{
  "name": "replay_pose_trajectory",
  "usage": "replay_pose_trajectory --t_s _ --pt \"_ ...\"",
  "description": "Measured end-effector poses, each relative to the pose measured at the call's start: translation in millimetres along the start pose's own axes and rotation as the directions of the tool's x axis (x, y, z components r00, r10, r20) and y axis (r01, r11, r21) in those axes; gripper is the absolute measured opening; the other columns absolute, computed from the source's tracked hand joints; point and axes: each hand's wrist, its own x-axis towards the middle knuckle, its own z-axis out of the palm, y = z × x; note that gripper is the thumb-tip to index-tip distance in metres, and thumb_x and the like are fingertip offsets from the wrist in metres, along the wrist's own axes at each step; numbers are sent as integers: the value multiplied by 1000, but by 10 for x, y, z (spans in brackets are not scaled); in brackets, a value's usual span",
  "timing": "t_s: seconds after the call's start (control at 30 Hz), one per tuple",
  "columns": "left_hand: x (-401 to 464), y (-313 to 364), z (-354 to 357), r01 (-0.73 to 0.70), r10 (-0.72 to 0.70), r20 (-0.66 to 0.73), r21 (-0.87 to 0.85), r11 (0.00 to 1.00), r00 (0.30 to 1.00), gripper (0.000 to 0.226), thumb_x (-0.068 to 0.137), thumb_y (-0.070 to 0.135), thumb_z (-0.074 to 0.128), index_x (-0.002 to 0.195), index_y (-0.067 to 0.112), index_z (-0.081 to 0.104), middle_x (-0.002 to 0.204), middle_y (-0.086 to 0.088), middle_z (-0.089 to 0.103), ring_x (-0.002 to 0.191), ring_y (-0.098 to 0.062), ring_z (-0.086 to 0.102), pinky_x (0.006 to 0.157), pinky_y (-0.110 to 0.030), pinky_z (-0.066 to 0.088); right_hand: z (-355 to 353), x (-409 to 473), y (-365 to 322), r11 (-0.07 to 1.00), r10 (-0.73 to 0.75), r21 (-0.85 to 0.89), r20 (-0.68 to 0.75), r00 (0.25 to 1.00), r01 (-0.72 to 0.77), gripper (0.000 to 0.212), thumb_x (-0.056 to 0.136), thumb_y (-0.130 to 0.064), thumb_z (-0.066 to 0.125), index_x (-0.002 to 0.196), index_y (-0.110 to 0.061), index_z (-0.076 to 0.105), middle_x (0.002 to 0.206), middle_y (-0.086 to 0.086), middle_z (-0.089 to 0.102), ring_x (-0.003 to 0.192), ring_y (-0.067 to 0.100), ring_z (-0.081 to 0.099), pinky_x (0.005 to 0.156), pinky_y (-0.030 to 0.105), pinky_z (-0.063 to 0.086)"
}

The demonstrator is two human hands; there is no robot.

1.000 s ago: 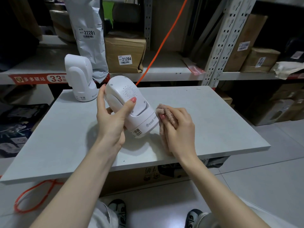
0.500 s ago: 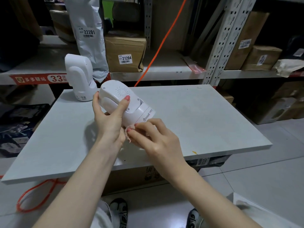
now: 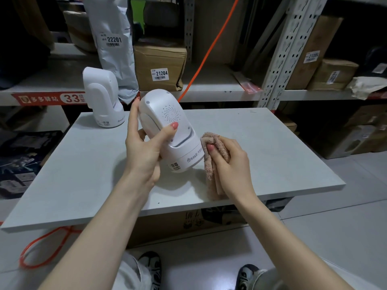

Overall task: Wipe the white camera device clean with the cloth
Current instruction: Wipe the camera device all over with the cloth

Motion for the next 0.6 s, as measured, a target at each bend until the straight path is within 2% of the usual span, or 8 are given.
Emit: replay_pose_trajectory --t_s 0.07,0.13,0.2,0.3,0.43,0.5,0.6 --pt "-16 5 0 -17 16 43 22 1000 999 89 74 0 75 141 43 37 118 -8 60 112 -22 59 96 -47 49 -24 17 8 997 81 11 28 996 -81 25 96 -13 57 120 -17 65 110 -3 63 102 4 59 91 9 41" --pt "-24 11 9 -42 36 90 66 997 995 93 70 5 80 142 44 36 115 -3 60 114 -23 59 97 -48 50 -36 21 13 993 112 24 30 993 -113 26 96 -14 57 121 -14 65 115 2 66 109 13 60 98 24 45" --pt "-25 17 18 -78 65 127 104 992 990 95 65 11 81 142 44 36 117 -1 60 116 -24 59 98 -51 49 -39 13 -10 993 107 44 17 994 -107 24 96 -14 58 119 -15 65 115 4 66 110 15 60 100 33 46" --pt "-31 8 26 -121 95 185 137 983 978 92 70 5 80 140 45 37 120 4 59 114 -18 58 98 -51 50 -64 20 -74 994 72 85 -10 997 -71 23 95 -13 59 116 -19 66 114 2 66 110 14 61 100 34 47" --pt "-39 -47 42 -188 134 256 200 962 957 89 70 8 82 134 52 39 120 17 56 112 -7 57 90 -33 54 -99 51 -82 990 70 124 -21 997 -67 24 96 -16 59 119 -19 65 115 2 67 111 14 61 102 37 48" --pt "-32 -68 57 -225 164 260 228 947 952 88 68 11 82 132 53 39 123 17 56 112 -5 56 84 -25 52 -85 51 -50 990 81 115 -18 997 -79 25 96 -17 58 120 -17 64 116 2 67 111 15 61 102 40 48" --pt "-34 -73 84 -285 226 243 246 926 943 87 68 9 82 133 49 39 131 18 53 104 9 54 83 -21 50 -75 45 11 987 127 93 21 992 -128 24 96 -17 57 119 -15 66 112 1 69 109 15 63 100 43 48"
